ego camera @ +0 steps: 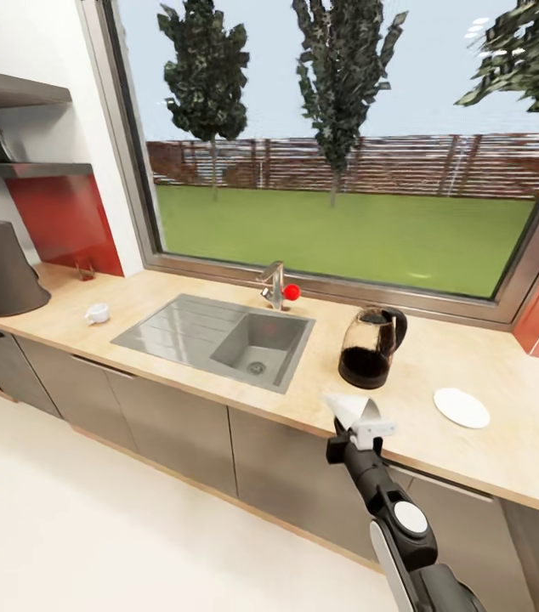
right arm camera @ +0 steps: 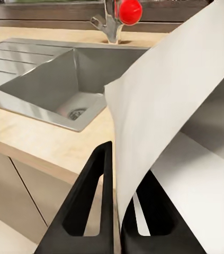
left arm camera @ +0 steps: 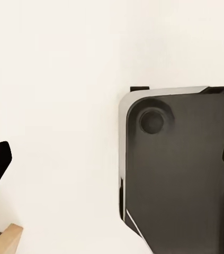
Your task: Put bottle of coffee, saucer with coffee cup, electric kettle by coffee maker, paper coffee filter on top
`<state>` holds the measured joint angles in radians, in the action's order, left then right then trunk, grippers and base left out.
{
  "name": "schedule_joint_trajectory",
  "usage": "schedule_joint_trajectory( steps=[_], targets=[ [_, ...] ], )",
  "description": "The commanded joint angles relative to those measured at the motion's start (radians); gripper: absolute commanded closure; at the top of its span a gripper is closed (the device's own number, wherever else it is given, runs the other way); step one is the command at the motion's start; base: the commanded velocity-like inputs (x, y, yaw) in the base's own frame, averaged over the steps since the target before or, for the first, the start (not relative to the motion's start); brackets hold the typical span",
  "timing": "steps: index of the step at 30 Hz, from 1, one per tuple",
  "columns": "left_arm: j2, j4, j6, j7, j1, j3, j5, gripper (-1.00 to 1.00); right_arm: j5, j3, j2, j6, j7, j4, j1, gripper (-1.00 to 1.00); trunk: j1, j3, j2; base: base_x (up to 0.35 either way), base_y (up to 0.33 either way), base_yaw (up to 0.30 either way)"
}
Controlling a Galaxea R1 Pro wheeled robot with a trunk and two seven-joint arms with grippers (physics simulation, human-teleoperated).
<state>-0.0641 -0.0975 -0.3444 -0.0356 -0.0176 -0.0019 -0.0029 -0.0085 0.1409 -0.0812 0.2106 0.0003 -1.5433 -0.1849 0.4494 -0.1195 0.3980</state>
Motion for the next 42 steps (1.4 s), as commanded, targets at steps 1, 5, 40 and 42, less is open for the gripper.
schedule_joint_trajectory(
  steps=[1, 5, 40, 42],
  targets=[
    [0.0, 0.001, -0.002, -0.003, -0.001, -0.001, -0.002, -1.0, -0.003, -0.001, 0.0, 0.005, 0.001, -0.001, -0.001, 1.0, 0.001, -0.001, 0.002, 0.0, 0.0, 0.006],
    [0.002, 0.001, 0.002, -0.001, -0.001, -0.007, -0.007, -1.0, -0.004, -0.001, 0.0, 0.004, 0.001, -0.001, -0.001, 1.0, 0.001, 0.006, 0.002, 0.0, 0.0, 0.002],
    [0.006, 0.001, -0.001, -0.002, -0.001, -0.002, 0.001, -1.0, -0.002, -0.006, 0.0, 0.005, -0.002, 0.0, -0.001, 1.0, 0.001, 0.023, 0.002, 0.0, 0.0, 0.206],
    [0.006, 0.001, -0.001, -0.002, -0.001, -0.001, 0.001, -1.0, -0.002, -0.006, 0.0, 0.005, -0.002, 0.0, -0.001, 1.0, 0.001, 0.023, 0.002, 0.064, 0.051, 0.278]
  ],
)
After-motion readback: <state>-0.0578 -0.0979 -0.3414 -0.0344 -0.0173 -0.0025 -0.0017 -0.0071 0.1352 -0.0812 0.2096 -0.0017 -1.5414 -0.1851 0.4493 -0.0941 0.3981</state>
